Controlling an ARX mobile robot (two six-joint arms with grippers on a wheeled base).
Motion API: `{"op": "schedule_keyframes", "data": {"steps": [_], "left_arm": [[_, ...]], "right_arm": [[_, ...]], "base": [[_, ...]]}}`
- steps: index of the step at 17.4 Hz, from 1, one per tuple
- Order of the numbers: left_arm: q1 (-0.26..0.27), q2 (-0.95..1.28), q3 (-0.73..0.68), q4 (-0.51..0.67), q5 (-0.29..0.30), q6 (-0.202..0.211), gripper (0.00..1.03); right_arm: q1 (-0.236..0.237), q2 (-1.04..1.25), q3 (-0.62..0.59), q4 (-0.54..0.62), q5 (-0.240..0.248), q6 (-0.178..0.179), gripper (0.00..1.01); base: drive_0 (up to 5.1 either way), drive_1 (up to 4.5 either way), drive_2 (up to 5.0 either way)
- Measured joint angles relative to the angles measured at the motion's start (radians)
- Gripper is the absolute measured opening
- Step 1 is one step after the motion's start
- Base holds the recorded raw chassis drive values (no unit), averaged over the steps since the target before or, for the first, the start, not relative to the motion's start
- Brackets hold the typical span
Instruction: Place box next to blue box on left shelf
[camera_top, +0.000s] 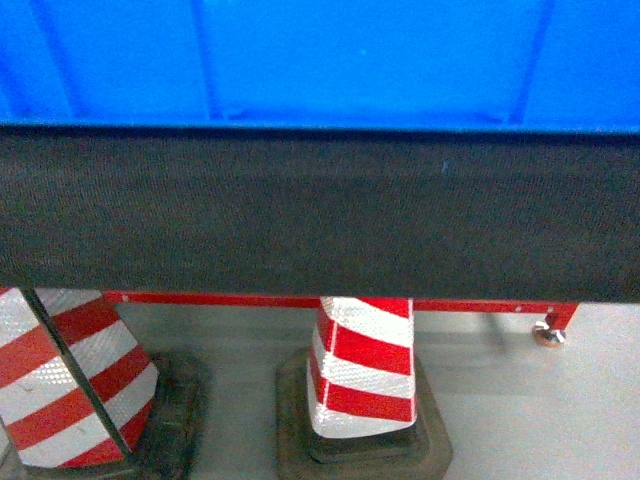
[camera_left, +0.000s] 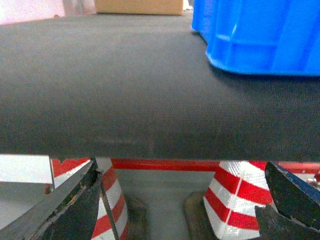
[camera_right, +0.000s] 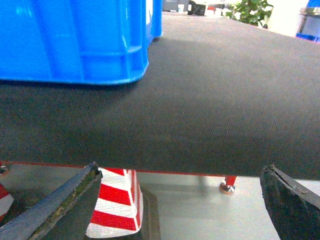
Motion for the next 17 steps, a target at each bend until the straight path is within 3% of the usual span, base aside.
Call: {"op": "schedule_keyframes", "data": {"steps": [17], "left_arm": [[0.000, 0.000, 0.000, 0.001, 0.000, 0.000, 0.98]], "right_arm": [[0.000, 0.000, 0.000, 0.001, -0.001, 0.003, 0.98]], "base": [[0.0, 0.00, 0.0]]}}
